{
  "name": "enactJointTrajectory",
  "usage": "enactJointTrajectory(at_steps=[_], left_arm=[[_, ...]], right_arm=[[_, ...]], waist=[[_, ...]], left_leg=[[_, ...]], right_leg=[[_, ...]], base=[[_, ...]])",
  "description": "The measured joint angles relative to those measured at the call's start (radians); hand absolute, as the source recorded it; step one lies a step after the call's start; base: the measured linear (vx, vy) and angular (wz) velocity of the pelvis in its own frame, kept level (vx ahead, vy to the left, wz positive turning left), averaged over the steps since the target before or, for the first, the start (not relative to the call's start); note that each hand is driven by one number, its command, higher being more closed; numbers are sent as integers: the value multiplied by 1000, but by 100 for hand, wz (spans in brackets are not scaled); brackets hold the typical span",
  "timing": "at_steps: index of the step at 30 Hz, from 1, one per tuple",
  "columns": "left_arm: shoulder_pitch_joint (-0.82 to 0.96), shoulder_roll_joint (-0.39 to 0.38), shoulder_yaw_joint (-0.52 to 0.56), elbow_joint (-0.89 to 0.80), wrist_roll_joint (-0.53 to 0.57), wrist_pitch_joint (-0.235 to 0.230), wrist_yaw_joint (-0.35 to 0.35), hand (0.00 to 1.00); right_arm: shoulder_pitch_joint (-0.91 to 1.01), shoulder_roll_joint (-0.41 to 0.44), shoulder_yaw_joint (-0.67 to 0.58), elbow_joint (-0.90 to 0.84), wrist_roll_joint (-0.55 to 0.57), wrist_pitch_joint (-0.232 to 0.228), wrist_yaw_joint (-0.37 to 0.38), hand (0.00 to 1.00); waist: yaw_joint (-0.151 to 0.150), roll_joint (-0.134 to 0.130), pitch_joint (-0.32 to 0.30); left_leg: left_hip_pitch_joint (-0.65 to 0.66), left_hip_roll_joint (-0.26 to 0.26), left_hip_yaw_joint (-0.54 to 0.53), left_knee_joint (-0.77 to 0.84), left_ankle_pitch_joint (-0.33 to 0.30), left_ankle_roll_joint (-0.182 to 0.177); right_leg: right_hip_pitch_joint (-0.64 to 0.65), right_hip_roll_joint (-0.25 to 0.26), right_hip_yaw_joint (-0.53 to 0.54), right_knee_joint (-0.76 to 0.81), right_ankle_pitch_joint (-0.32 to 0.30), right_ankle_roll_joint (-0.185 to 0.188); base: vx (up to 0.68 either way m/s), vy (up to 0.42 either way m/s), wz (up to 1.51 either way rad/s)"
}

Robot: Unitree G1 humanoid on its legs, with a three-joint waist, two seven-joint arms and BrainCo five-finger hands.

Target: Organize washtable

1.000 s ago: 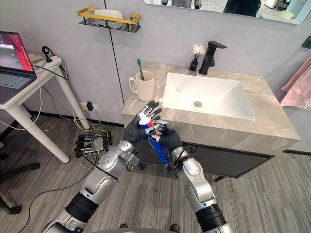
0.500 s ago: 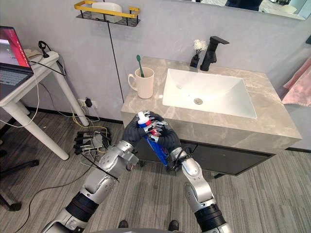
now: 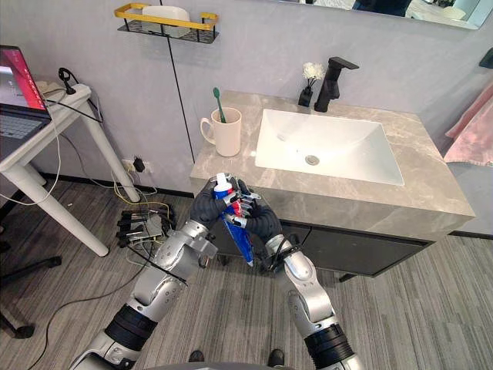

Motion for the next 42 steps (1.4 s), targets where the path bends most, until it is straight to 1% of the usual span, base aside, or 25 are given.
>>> enactJointTrajectory(at_steps=[5,9,12,13,15,16,18,20,23,26,29,31,33,35,36,37,38,39,41,42], left_arm=[[-2,-1,3,0,25,2,0,100],[-4,-10,15,0,26,20,0,100],[-5,-18,22,0,34,22,0,100],[-6,-18,35,-1,35,22,0,100],[-6,-18,58,-2,35,22,0,100],[-7,-12,83,-2,36,22,2,100],[-9,-1,125,-9,39,21,4,100],[-15,7,145,-28,51,20,9,100],[-75,15,160,-36,75,19,23,100],[-118,25,197,-62,79,6,24,100],[-133,32,217,-71,95,-10,24,100],[-139,48,221,-71,113,-11,27,100],[-168,68,224,-70,116,-10,45,100],[-257,91,256,-66,137,-12,65,100],[-290,101,263,-60,147,-16,76,100],[-360,125,282,-40,154,-25,94,100],[-431,154,301,-16,155,-33,112,100],[-465,168,304,-2,156,-41,124,100],[-581,215,310,44,177,-64,160,100],[-605,223,311,53,190,-71,172,100]], right_arm=[[14,2,-8,11,45,1,4,0],[16,11,-12,29,64,1,4,0],[23,22,-31,40,76,1,6,0],[35,32,-81,46,85,0,-1,0],[39,31,-122,52,87,-1,-4,0],[44,27,-164,56,94,-5,-13,0],[54,20,-207,56,98,-8,-23,0],[58,6,-225,56,110,-11,-23,0],[60,8,-232,56,119,-15,-24,0],[62,8,-238,56,124,-16,-25,0],[87,9,-262,56,127,-31,-29,0],[100,9,-280,56,131,-32,-42,0],[107,9,-284,56,143,-35,-43,0],[132,10,-270,57,167,-37,-41,0],[143,11,-266,58,174,-37,-40,0],[163,11,-250,64,177,-37,-39,0],[182,11,-223,81,190,-35,-37,0],[196,11,-206,86,195,-34,-32,0],[262,8,-136,88,211,-30,-2,0],[276,8,-113,88,215,-27,7,0]], waist=[[-1,0,0],[-2,0,0],[-2,0,0],[-1,0,0],[-1,0,0],[-3,0,0],[-7,0,0],[-13,0,0],[-18,0,0],[-25,1,0],[-26,4,0],[-26,8,1],[-27,11,2],[-27,14,2],[-26,15,2],[-27,16,2],[-27,16,2],[-28,16,2],[-29,16,2],[-31,16,1]], left_leg=[[4,0,8,0,0,0],[8,0,22,0,-1,1],[13,0,30,0,-4,1],[16,0,36,0,-6,1],[17,0,37,0,-7,1],[17,0,38,0,-7,1],[18,1,41,0,-10,1],[19,1,41,0,-10,1],[21,0,41,0,-11,1],[23,0,41,0,-12,1],[24,0,43,0,-12,2],[25,0,43,0,-12,2],[26,1,45,0,-12,2],[27,1,47,0,-12,1],[27,1,47,0,-12,1],[27,1,47,0,-12,1],[28,1,49,0,-13,1],[28,1,49,0,-13,0],[25,1,49,0,-15,-2],[24,1,50,0,-16,-2]], right_leg=[[1,0,4,0,0,0],[-1,0,16,0,0,0],[-2,0,25,0,0,0],[-2,0,28,0,0,0],[-2,0,29,0,0,0],[-2,0,29,0,0,0],[-2,0,29,0,0,0],[0,0,29,0,1,1],[2,0,29,0,1,1],[4,0,29,0,1,1],[4,0,30,0,1,0],[4,0,30,0,1,0],[3,0,31,0,1,0],[3,1,33,0,1,0],[3,1,33,0,1,0],[3,1,33,0,1,0],[3,1,35,1,1,0],[2,1,39,-1,1,-1],[1,2,46,-12,2,-3],[1,2,47,-17,4,-4]], base=[[0,0,-1],[-16,-1,-8],[-15,-3,-9],[-8,-3,-8],[-4,-1,-4],[0,0,0],[0,-3,-2],[0,0,0],[0,0,0],[0,0,0],[0,0,0],[0,0,0],[-11,-3,-2],[0,0,0],[0,0,0],[0,0,0],[-12,-5,-3],[-17,-8,-9],[-9,-6,-7],[-1,-2,-4]])
